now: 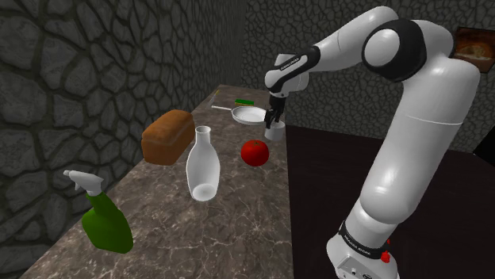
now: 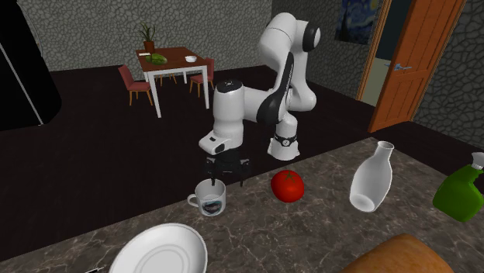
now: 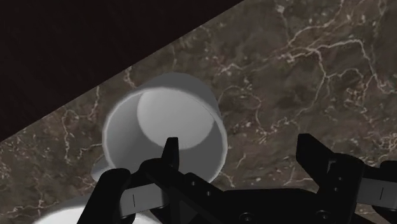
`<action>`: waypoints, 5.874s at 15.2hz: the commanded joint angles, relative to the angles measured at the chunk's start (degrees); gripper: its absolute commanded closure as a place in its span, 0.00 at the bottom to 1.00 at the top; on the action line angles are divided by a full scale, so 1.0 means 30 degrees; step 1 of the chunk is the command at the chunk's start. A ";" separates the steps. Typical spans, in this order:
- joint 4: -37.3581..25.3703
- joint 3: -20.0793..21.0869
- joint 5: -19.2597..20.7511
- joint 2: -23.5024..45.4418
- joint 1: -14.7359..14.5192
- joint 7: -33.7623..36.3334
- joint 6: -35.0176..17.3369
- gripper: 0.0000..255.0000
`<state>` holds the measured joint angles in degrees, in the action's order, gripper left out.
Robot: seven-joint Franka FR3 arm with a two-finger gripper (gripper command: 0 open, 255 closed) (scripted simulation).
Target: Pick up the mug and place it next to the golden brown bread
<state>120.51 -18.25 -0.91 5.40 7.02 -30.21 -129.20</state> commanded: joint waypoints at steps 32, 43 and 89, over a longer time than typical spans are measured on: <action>-0.0701 -0.0033 -0.0424 0.0995 0.0185 -0.0485 -0.0242 1.00; -0.2161 -0.0096 0.0095 -0.0243 0.0089 -0.0160 0.2391 1.00; -1.2717 0.3792 0.0574 0.2698 -0.4526 0.8522 1.0211 1.00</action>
<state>84.24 -7.31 0.82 12.18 -5.93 -5.79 -99.16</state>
